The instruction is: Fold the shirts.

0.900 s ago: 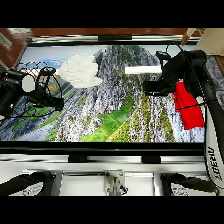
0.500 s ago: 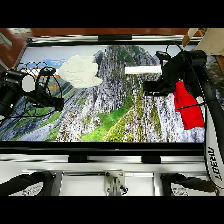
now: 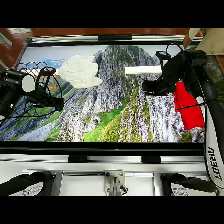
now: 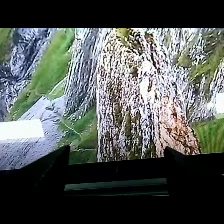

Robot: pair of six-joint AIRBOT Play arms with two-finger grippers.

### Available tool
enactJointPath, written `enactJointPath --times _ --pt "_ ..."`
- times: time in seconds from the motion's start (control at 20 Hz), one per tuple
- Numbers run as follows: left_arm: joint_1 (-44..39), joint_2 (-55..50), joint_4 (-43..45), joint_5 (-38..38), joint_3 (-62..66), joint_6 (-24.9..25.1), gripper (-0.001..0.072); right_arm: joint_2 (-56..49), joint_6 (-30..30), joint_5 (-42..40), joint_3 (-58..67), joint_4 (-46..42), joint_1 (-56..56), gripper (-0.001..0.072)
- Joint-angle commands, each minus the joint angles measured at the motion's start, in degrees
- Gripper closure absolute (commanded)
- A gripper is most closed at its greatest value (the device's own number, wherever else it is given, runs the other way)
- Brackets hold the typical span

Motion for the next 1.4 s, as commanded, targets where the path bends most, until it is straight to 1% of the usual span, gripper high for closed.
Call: enactJointPath --times 0.0,0.1,0.25,0.35,0.55,0.65,0.7,0.75,0.8,0.95,1.0,1.1,1.15,1.2,1.25,1.35 --pt "0.07 0.02 -0.02 0.04 0.00 -0.04 0.0028 -0.02 -0.04 0.83 0.07 -0.13 0.04 0.0255" --pt "0.00 0.00 -0.26 0.98 0.00 -0.02 0.0028 -0.02 -0.04 0.52 0.07 -1.51 0.04 0.0256" --pt "0.00 -0.11 -2.49 8.07 0.00 0.00 0.0028 -0.02 -0.09 0.59 0.07 -2.12 0.04 0.0255" --pt "0.00 -0.15 -2.45 13.00 0.00 0.00 0.0028 -0.02 -0.07 0.96 0.07 -2.12 0.07 0.0256" --pt "0.00 -1.07 -2.67 27.61 0.00 0.00 0.0027 -0.02 -0.04 2.56 0.07 -1.81 0.07 0.0256" --pt "0.00 -2.12 -3.04 38.93 0.00 -0.09 0.0027 -0.02 0.00 3.69 0.07 -1.81 0.07 0.0256" --pt "0.00 -2.58 -4.02 43.25 0.00 -0.66 0.0026 -0.02 0.02 4.39 0.07 -1.81 0.07 0.0256" --pt "0.00 -2.89 -5.05 45.42 0.02 -1.14 0.0014 -0.02 0.07 5.07 0.07 -1.81 0.07 0.0256" --pt "0.00 -2.91 -6.01 44.78 0.00 -1.05 -0.0013 -0.02 0.26 5.40 0.07 -1.79 0.07 0.0255" --pt "0.04 -2.91 -6.43 37.70 0.00 -1.51 -0.0013 -0.02 0.68 4.85 0.07 -0.87 0.07 0.0256" --pt "0.37 -3.15 -6.29 36.46 0.00 -1.57 -0.0013 -0.02 0.68 4.92 0.07 -0.35 0.07 0.0256" --pt "2.56 -4.98 -6.49 36.59 0.28 -5.75 -0.0013 -0.09 0.90 4.96 0.04 -0.11 0.09 0.0255" --pt "4.31 -7.41 -6.67 36.52 1.46 -6.62 -0.0013 -0.09 1.29 5.16 0.04 -0.13 0.11 0.0255" --pt "5.88 -10.23 -7.85 36.26 3.48 -6.38 -0.0013 -0.09 1.68 5.51 0.04 -0.11 0.11 0.0256" --pt "7.10 -13.64 -9.86 35.80 6.60 -4.94 -0.0013 -0.09 1.73 5.99 0.04 -0.07 0.11 0.0256" --pt "8.63 -20.90 -12.90 35.89 14.16 -4.48 -0.0013 -0.09 1.70 6.99 0.04 -0.07 0.11 0.0256"
